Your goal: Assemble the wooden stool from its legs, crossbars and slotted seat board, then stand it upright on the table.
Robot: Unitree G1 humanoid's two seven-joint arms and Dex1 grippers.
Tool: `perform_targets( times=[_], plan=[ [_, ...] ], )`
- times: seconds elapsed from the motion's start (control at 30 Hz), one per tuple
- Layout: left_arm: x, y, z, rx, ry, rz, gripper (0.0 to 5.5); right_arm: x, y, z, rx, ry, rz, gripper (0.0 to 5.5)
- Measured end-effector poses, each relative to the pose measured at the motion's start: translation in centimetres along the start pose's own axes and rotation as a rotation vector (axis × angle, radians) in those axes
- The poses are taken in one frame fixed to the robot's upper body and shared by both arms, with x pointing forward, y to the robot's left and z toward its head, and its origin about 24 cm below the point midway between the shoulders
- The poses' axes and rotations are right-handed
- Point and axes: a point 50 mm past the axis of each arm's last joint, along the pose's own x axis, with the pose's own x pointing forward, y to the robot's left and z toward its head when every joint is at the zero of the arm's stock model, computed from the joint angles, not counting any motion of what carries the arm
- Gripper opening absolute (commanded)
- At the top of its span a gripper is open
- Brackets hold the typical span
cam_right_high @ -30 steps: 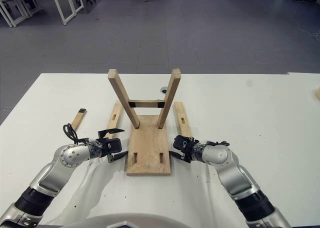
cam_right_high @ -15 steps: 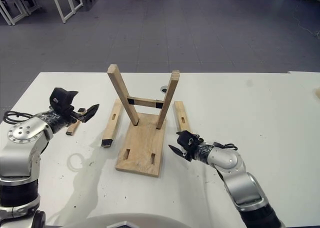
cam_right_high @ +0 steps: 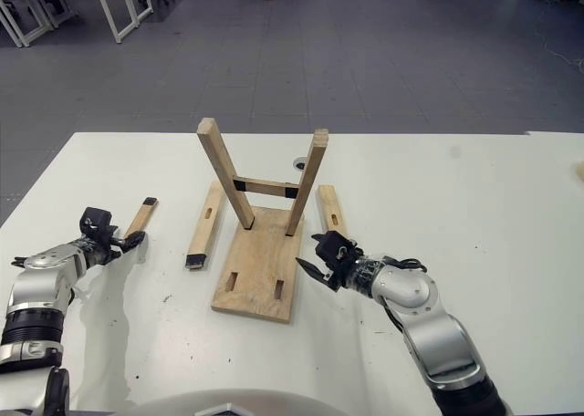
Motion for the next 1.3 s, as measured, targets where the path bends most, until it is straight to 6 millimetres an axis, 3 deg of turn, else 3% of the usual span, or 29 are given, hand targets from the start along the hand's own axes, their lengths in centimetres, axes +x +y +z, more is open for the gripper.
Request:
perform_targets(
  times=[0.33, 0.47, 0.63, 0.67, 0.73, 0.8, 0.87, 0.97, 1.2, 1.3],
  plan=[
    [0.2, -0.1, -1.1, -0.054, -0.005, -0.015, 1.48, 0.1, -0.5, 1.1, -0.005, -0.025, -0.020, 2.81],
    [0.2, -0.8, -2.0, -0.125, -0.083, 0.016, 1.32, 0.4, -0.7, 1.7, 0.005, -0.049, -0.028, 2.81],
    [-1.6, -6.9, -2.7, -0.156, -0.273, 0.000, 1.32, 1.4, -1.2, 3.2, 0.184, -0.141, -0.060, 2.81],
    [-2.3, -7.9, -2.1, -0.159, -0.330, 0.013, 1.32, 1.7, -1.2, 3.5, 0.233, -0.164, -0.052, 2.81],
    [-5.2, -10.5, 1.1, -0.079, -0.562, -0.007, 1.32, 2.2, -1.3, 4.8, 0.403, -0.238, 0.002, 2.81],
    [-7.7, -13.1, 1.3, -0.055, -0.648, -0.135, 1.32, 2.5, -1.1, 6.3, 0.597, -0.315, 0.151, 2.81],
    [-8.6, -13.8, 0.1, -0.073, -0.621, -0.198, 1.32, 2.6, -0.8, 6.8, 0.754, -0.348, 0.284, 2.81],
    [-9.3, -14.9, 1.0, -0.056, -0.662, -0.301, 1.32, 2.8, -0.7, 7.5, 0.915, -0.377, 0.416, 2.81],
    [-9.7, -18.4, 4.1, 0.012, -0.744, -0.477, 1.32, 4.3, -0.4, 8.4, 0.989, -0.346, 0.451, 2.81],
    [-9.6, -18.7, 4.7, 0.021, -0.758, -0.485, 1.32, 4.9, -0.4, 9.0, 1.001, -0.367, 0.449, 2.81]
  ],
)
